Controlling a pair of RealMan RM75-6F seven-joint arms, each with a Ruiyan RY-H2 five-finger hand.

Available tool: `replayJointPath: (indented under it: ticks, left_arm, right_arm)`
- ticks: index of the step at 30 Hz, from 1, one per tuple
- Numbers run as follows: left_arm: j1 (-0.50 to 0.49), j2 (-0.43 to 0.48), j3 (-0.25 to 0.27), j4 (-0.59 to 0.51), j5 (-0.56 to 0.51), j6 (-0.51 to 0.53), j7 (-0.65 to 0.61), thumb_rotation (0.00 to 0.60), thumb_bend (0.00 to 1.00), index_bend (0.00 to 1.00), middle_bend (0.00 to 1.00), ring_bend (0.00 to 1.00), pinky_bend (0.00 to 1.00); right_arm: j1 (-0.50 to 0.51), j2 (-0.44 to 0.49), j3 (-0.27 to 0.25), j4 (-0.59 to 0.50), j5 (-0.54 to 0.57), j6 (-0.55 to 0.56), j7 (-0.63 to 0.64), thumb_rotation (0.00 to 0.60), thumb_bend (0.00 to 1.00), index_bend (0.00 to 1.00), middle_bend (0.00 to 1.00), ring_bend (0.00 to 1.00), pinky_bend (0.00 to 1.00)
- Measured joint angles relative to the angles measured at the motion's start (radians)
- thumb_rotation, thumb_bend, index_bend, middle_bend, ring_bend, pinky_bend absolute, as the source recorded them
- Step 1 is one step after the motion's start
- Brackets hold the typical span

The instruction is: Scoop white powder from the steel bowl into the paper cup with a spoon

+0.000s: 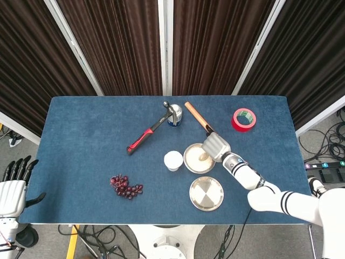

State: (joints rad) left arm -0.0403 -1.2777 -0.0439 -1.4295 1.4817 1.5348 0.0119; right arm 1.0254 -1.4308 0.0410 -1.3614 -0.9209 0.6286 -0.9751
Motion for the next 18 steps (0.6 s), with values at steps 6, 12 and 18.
replayJointPath:
  ticks: [6, 12, 18]
  left_arm:
    - [0.0, 0.001, -0.001, -0.005, -0.001, 0.0, 0.003, 0.6, 0.07, 0.18, 0.15, 0.04, 0.05]
    - [0.008, 0.001, 0.001, -0.008, -0.005, 0.004, 0.0, 0.6, 0.07, 0.18, 0.15, 0.04, 0.05]
    - [0.012, -0.004, 0.004, 0.005, -0.003, 0.007, -0.011, 0.6, 0.07, 0.18, 0.15, 0.04, 0.05]
  right_arm:
    - [0.044, -0.04, -0.034, 0.014, 0.082, 0.037, -0.038, 0.6, 0.33, 0.63, 0.58, 0.25, 0.0]
    - [0.07, -0.087, -0.057, 0.044, 0.097, 0.062, -0.047, 0.6, 0.33, 0.63, 0.58, 0.25, 0.0]
    - [0.072, -0.114, -0.064, 0.056, 0.083, 0.106, -0.031, 0.6, 0.33, 0.63, 0.58, 0.25, 0.0]
